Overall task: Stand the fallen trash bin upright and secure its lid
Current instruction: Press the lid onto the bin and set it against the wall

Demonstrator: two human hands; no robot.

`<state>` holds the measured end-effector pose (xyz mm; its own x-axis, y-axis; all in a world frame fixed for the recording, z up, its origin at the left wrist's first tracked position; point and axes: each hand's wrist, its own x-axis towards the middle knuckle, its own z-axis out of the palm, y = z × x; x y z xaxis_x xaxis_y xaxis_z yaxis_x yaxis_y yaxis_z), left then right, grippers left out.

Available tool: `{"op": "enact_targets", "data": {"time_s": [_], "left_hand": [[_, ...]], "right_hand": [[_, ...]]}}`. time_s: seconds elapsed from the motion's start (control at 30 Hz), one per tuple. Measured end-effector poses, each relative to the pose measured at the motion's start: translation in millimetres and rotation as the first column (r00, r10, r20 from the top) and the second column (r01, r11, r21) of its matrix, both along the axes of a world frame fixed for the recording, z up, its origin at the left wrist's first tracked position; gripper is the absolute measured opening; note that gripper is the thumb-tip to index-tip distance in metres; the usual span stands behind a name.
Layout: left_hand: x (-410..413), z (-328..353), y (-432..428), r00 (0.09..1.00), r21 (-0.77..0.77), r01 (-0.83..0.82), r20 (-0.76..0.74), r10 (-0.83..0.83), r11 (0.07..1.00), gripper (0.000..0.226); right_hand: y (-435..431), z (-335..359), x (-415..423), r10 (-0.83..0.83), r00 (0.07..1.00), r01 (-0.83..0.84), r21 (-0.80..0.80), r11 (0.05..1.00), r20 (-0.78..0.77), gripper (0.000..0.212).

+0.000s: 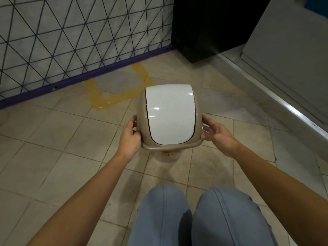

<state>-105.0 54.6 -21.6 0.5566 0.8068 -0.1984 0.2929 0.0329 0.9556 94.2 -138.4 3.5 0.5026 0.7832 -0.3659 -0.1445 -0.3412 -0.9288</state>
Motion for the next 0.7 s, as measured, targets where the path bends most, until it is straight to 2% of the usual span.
{"op": "enact_targets", "data": {"time_s": [0.2,0.27,0.37,0.43,0.53,0.6,0.7], "left_hand": [[-10.0,-4.7,-0.7,0.992,0.027,-0.124,0.018,0.124,0.992,0.052],[-12.7,-8.4,-3.3,0.982,-0.007,-0.179,0.067,0.179,0.984,0.049],[-20.4,-15.8,-12.8,0.957,-0.132,-0.193,0.195,0.216,0.972,0.054],[-26.7,-20.0,-20.1,0.958,-0.144,-0.127,0.238,0.159,0.981,0.065],[-32.5,-24.8,-26.7,0.975,-0.079,-0.014,0.219,0.031,0.997,0.085],[-31.7,-26.7,-28.8,0.989,-0.010,0.034,0.144,-0.032,0.999,0.103],[-25.4,-24.9,-32.0,1.000,0.241,0.012,-0.024,-0.007,0.971,0.122]], "right_hand": [[25.2,-2.0,-11.9,0.038,0.996,-0.037,-0.015,0.999,0.078,0.067],[28.9,-6.4,-13.4,0.032,0.997,-0.033,0.009,0.999,0.063,0.066],[25.8,-15.9,-13.4,0.086,0.996,-0.084,0.043,0.996,-0.033,0.077],[23.3,-23.4,-13.6,0.179,0.984,-0.179,0.020,0.984,-0.007,0.087],[26.8,-34.7,-17.5,0.180,0.982,-0.179,-0.026,0.983,0.052,0.106],[34.1,-34.7,-21.7,0.134,0.983,-0.134,-0.009,0.991,0.121,0.117],[44.7,-33.4,-25.4,0.100,0.939,-0.124,0.053,0.991,0.330,0.121]]}}
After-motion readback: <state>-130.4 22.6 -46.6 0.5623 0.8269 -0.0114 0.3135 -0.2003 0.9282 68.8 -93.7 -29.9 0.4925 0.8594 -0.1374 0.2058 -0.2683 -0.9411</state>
